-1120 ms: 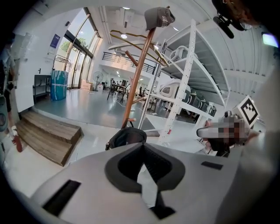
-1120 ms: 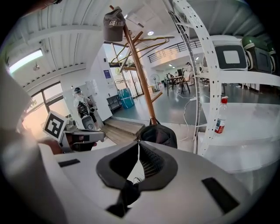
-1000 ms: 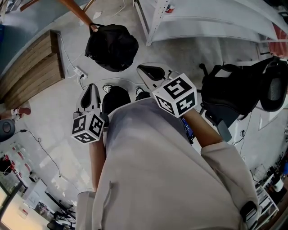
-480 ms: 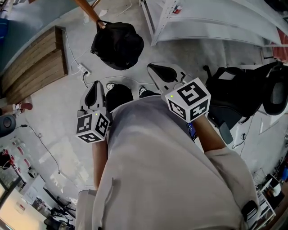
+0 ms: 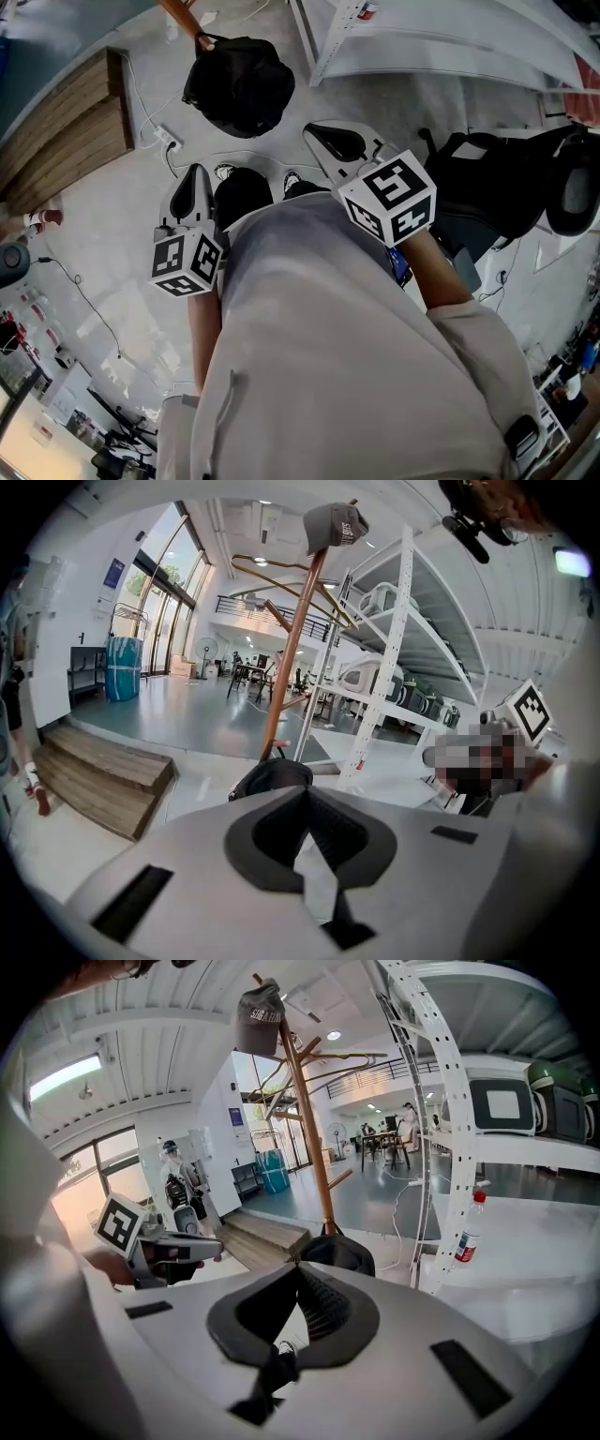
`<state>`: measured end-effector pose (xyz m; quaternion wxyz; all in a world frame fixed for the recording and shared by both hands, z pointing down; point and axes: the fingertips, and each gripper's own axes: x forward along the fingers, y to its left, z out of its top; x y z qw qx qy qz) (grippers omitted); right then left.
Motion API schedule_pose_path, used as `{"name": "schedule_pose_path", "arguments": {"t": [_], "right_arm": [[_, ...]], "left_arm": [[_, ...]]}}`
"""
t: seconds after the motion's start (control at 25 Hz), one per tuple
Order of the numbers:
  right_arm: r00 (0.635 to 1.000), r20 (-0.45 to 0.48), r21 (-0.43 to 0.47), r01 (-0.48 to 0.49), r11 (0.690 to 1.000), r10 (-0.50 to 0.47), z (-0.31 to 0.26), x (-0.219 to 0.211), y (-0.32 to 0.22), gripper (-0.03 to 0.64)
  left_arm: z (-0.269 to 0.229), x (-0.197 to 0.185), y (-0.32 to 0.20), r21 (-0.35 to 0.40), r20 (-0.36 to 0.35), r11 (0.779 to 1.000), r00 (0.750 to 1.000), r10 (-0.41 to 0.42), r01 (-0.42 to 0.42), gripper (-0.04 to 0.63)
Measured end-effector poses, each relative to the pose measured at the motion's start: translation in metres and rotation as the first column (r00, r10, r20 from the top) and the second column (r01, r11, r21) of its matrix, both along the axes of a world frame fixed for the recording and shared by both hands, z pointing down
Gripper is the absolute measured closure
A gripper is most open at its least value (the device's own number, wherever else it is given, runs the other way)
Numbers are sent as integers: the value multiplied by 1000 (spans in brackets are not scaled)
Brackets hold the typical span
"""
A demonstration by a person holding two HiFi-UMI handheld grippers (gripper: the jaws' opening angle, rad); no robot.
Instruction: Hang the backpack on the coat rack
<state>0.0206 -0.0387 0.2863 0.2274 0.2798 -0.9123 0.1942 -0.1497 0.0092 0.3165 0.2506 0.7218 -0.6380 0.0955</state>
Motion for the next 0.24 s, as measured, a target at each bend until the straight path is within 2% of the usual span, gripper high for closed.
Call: {"name": "schedule_pose_path", "arguments": {"t": [0.24], "right_arm": [[1000, 0, -17, -12, 1000, 12, 5, -3, -3, 606]], "left_arm": [[6, -3, -1, -14, -18, 1000, 1000, -2, 1, 588]]}}
